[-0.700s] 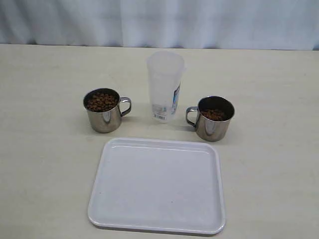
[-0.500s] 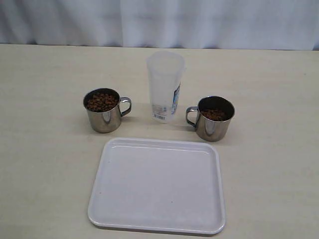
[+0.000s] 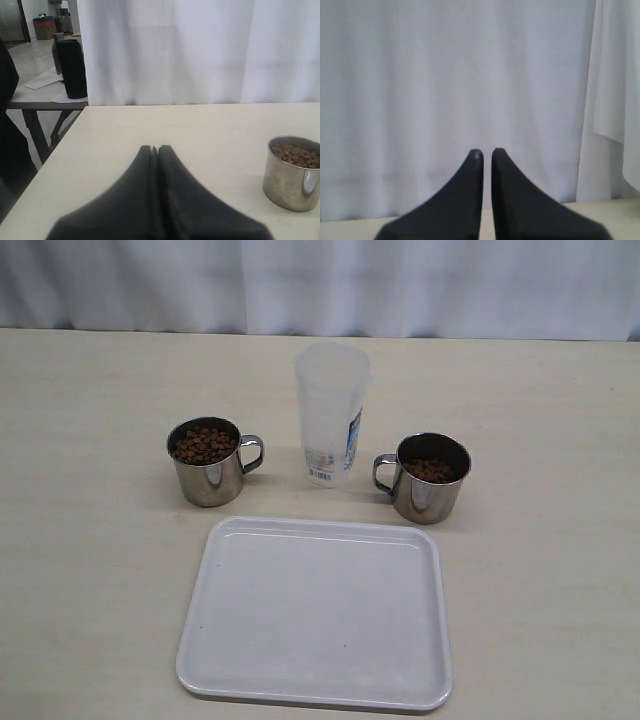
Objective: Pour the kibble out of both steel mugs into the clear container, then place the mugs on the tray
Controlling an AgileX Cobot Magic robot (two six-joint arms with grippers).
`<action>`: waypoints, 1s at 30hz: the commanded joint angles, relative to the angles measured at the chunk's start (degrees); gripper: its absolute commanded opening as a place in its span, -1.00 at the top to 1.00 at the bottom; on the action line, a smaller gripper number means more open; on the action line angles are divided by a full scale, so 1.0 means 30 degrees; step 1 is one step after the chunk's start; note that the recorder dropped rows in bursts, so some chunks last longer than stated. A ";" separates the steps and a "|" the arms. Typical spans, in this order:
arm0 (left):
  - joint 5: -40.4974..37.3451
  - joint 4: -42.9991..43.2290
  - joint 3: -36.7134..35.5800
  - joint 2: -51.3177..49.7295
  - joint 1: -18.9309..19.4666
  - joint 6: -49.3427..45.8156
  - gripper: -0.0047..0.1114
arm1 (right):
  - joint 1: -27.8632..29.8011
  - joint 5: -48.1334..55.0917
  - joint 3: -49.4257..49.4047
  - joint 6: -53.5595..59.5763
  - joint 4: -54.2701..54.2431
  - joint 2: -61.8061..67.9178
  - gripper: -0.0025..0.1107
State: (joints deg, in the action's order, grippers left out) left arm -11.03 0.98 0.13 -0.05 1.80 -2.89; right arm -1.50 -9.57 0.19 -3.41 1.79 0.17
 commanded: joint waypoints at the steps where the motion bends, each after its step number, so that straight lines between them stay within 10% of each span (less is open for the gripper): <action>1: 0.0230 -0.0060 -0.0042 0.0017 -0.0184 0.0050 0.92 | 0.0006 -0.0436 -0.0064 -0.2213 0.0124 -0.0056 0.87; 13: 0.0230 -0.0060 -0.0042 0.0017 -0.0184 0.0050 0.92 | -0.0257 0.0216 -0.0064 -0.4922 0.0579 0.2993 0.87; 20: 0.0230 -0.0060 -0.0042 0.0017 -0.0184 0.0050 0.92 | -0.4267 -0.5916 -0.0064 -0.6755 0.9445 1.1537 0.87; 30: 0.0230 -0.0060 -0.0042 0.0017 -0.0184 0.0050 0.92 | -0.5093 -0.6748 0.3017 -0.5542 0.8116 2.2721 0.87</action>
State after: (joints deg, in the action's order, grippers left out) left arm -11.03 0.98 0.13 -0.05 1.80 -2.89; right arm -16.60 -28.32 5.80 -21.48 27.18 61.85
